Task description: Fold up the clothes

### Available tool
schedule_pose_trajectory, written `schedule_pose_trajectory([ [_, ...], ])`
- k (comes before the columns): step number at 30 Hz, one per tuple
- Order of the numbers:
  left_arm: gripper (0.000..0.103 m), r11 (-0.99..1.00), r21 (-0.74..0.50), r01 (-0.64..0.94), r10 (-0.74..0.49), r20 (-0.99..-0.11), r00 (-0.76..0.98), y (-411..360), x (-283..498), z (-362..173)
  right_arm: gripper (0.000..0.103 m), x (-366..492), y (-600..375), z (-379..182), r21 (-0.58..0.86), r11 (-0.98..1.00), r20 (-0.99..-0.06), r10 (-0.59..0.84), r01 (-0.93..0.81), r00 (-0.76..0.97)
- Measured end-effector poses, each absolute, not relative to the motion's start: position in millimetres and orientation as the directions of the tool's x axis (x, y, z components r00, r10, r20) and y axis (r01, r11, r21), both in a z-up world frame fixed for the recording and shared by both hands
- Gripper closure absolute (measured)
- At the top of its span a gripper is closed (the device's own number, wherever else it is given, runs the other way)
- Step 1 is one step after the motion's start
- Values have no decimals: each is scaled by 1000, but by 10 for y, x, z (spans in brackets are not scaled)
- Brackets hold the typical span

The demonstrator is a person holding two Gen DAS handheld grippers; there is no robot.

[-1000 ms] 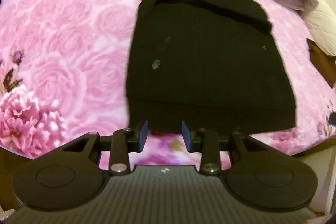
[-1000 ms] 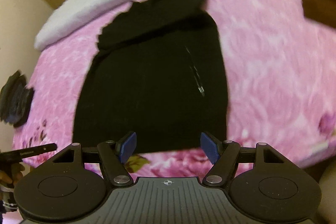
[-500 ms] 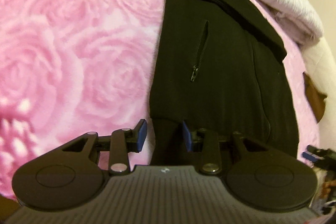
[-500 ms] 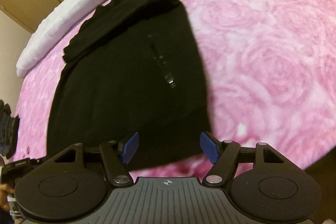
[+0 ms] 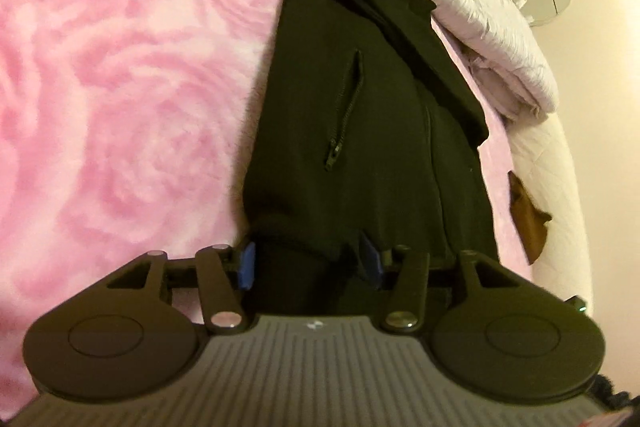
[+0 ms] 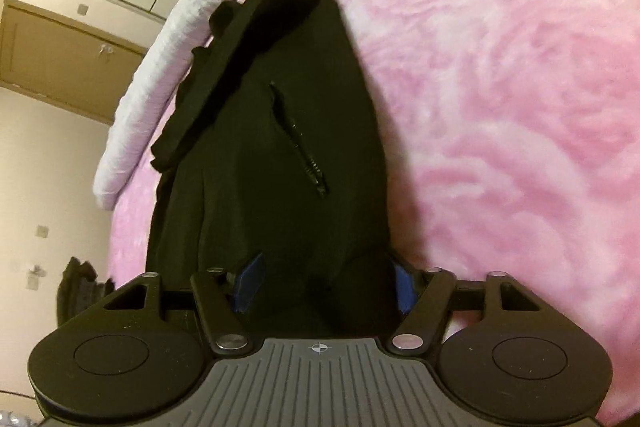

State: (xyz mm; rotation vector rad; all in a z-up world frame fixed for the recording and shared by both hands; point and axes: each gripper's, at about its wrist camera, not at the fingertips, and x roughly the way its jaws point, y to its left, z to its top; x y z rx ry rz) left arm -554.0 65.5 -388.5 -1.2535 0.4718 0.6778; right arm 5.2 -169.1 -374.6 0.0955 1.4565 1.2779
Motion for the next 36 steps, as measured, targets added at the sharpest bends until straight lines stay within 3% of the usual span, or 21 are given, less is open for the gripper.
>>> schedule_pose_trajectory([
  [2, 60, 160, -711, -685, 201, -656, 727, 676, -5550, -3913, 58, 70, -1622, -3773, 708, 406, -669, 648, -577, -364],
  [5, 75, 180, -687, -704, 209, -673, 710, 650, -5545, -3908, 85, 122, -1613, -3791, 691, 422, -691, 624, -588, -365],
  [6, 88, 189, -673, -715, 211, -684, 699, 642, -5544, -3904, 88, 130, -1619, -3796, 686, 426, -697, 617, -590, -365],
  [9, 97, 212, -668, -713, 218, -679, 701, 623, -5548, -3839, 94, 101, -1587, -3730, 664, 420, -715, 600, -619, -360],
  [16, 98, 357, -658, -663, 263, -610, 747, 561, -5613, -3216, 97, 22, -1584, -3241, 648, 339, -699, 621, -682, -355],
  [18, 97, 348, -639, -686, 247, -643, 725, 606, -5600, -3278, 97, 46, -1618, -3182, 656, 343, -694, 625, -673, -358],
  [22, 84, 200, -651, -733, 162, -716, 680, 695, -5554, -3765, 96, 71, -1609, -3484, 648, 438, -733, 583, -623, -351],
  [24, 83, 102, -703, -704, 186, -682, 708, 691, -5612, -3931, 94, 81, -1606, -3671, 629, 491, -758, 557, -602, -338],
  [26, 86, 40, -745, -666, 222, -643, 733, 660, -5670, -4013, 93, 80, -1625, -3729, 649, 495, -740, 588, -578, -328],
  [27, 94, 27, -752, -658, 235, -635, 736, 636, -5685, -4031, 94, 73, -1636, -3734, 651, 494, -737, 593, -577, -324],
  [28, 96, 58, -739, -671, 243, -641, 728, 603, -5674, -4002, 94, 68, -1653, -3728, 654, 493, -734, 597, -574, -324],
  [36, 98, 208, -761, -615, 295, -550, 781, 386, -5787, -3334, 98, -6, -1782, -3199, 636, 411, -744, 551, -653, -378],
])
